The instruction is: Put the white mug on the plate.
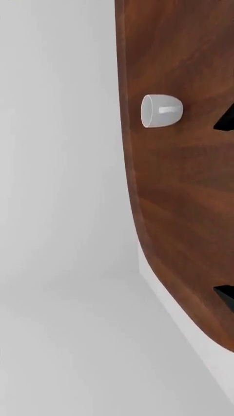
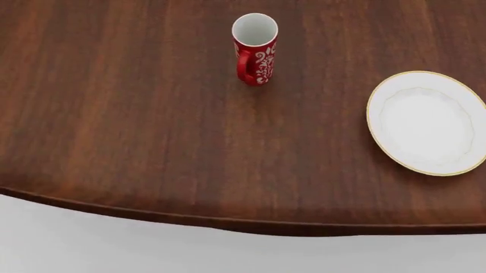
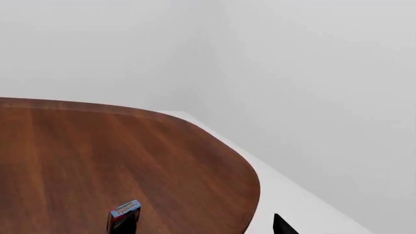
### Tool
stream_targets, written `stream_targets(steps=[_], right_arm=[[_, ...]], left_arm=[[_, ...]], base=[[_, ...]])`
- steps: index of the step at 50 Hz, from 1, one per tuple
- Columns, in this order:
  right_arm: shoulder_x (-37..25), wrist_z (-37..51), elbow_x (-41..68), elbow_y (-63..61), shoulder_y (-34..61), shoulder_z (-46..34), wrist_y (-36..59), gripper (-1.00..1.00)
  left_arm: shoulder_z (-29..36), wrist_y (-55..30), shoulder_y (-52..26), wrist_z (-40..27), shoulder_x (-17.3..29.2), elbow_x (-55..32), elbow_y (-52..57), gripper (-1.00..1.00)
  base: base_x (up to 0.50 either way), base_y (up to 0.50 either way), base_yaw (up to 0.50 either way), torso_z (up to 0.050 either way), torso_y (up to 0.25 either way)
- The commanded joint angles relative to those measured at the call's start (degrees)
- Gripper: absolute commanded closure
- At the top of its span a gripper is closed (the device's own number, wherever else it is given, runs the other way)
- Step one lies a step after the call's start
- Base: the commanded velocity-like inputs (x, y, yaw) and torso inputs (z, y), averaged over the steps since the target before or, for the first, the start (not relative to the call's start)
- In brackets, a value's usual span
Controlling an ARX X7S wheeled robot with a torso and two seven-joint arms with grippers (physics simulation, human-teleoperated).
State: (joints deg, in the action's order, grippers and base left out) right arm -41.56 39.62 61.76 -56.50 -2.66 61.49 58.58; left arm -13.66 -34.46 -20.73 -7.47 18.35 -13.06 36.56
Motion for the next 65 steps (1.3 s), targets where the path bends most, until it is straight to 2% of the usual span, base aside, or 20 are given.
stream_targets(steps=[1,18,40,42,45,47,49,51,65], right_arm=[[-0.5,0.7,-0.1,0.2,0.1,-1.1,-0.5,-1.0],[-1.2,1.5,-0.5,0.3,-0.3,-2.2,-0.9,-1.0],[-1.5,2.0,0.2,0.5,-0.9,-2.1,-1.6,-1.0],[-1.3,1.7,-0.2,0.6,-1.1,-2.3,-1.9,-1.0],[-0.9,1.4,-0.8,0.7,-1.4,-2.6,-2.4,-1.0],[-0.9,1.3,-0.9,0.7,-1.5,-2.6,-2.5,-1.0],[-0.8,1.3,-0.9,0.8,-1.5,-2.6,-2.6,-1.0],[-0.8,1.3,-0.9,0.8,-1.6,-2.6,-2.7,-1.0],[-0.4,0.8,-0.9,0.8,-2.7,-1.7,-3.4,-1.0]], left_arm=[[-0.3,0.5,0.4,-0.1,0.1,-0.3,-0.1,-1.0],[-0.3,0.6,0.4,-0.4,0.5,-0.5,-0.4,-1.0],[0.3,0.7,0.3,-0.8,0.7,-0.8,-0.6,-1.0],[0.1,-3.7,-2.4,-1.3,1.6,-2.0,1.2,-1.0],[0.3,0.4,0.2,-0.9,0.9,-0.9,-0.4,-1.0],[0.3,0.6,0.3,-1.0,0.9,-0.9,-0.4,-1.0],[0.2,-3.3,-2.1,-1.4,1.7,-1.9,1.1,-1.0],[0.3,0.5,0.3,-1.1,1.0,-1.0,-0.4,-1.0],[0.6,1.1,0.5,-1.2,1.0,-1.1,-0.8,-1.0]], base=[[0.0,0.0,0.0,0.0,0.0],[0.0,0.0,0.0,0.0,0.0],[0.0,0.25,0.0,0.0,0.0],[0.0,0.27,0.0,0.0,0.0],[0.0,0.27,0.0,0.0,0.0],[0.0,0.27,0.0,0.0,0.0],[0.0,0.27,0.0,0.0,0.0],[0.0,0.27,0.0,0.0,0.0],[0.0,0.27,0.0,0.0,0.0]])
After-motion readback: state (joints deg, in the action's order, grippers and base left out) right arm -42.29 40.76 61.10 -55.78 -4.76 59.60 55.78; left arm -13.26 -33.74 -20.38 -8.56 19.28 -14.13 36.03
